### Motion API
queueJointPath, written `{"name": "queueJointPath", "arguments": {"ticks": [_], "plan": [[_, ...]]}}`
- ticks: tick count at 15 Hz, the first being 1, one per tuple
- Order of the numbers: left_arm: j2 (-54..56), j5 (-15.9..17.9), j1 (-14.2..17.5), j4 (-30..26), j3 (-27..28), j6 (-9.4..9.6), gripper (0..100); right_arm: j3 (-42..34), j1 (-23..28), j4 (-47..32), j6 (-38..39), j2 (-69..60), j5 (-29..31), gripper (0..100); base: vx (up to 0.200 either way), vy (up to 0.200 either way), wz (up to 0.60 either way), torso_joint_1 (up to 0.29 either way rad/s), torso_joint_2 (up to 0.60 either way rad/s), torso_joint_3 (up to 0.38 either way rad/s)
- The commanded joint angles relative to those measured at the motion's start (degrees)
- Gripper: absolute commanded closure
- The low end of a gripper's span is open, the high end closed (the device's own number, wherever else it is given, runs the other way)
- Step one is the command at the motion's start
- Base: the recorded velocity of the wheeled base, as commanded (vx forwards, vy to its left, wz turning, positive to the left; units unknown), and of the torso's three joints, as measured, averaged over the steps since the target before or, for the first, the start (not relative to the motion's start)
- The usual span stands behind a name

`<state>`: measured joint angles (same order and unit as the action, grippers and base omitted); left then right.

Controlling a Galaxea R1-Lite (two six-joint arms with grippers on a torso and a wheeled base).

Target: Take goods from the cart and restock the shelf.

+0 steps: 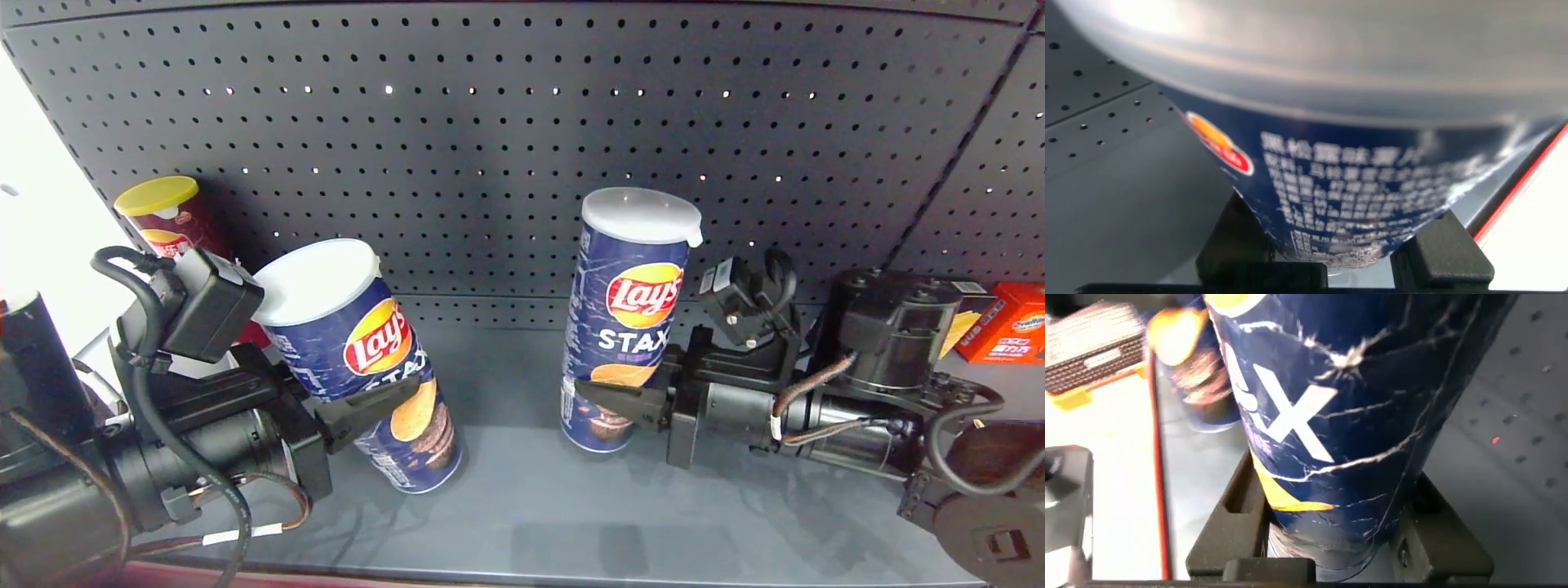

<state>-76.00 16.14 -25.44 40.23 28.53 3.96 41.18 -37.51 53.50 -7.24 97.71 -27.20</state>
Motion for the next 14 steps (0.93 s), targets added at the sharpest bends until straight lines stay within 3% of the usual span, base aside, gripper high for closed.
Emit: {"name": "queueJointPath", "arguments": {"ticks": [1,6,14], "plan": [[-0.03,0.03,0.22,0.02,0.04,-0.01,100,-5.06,-2.57,2.39,-0.05,-1.82,0.39,100,0.000,0.000,0.00,0.000,0.00,0.000],[-0.21,0.03,0.31,0.02,0.04,-0.01,100,-13.85,-6.35,9.60,-0.05,0.29,5.05,100,0.000,0.000,0.00,0.000,0.00,0.000],[-0.12,0.03,0.31,0.02,0.04,-0.01,100,-14.11,-5.47,14.26,-0.76,6.00,8.92,100,0.000,0.000,0.00,0.000,0.00,0.000]]}}
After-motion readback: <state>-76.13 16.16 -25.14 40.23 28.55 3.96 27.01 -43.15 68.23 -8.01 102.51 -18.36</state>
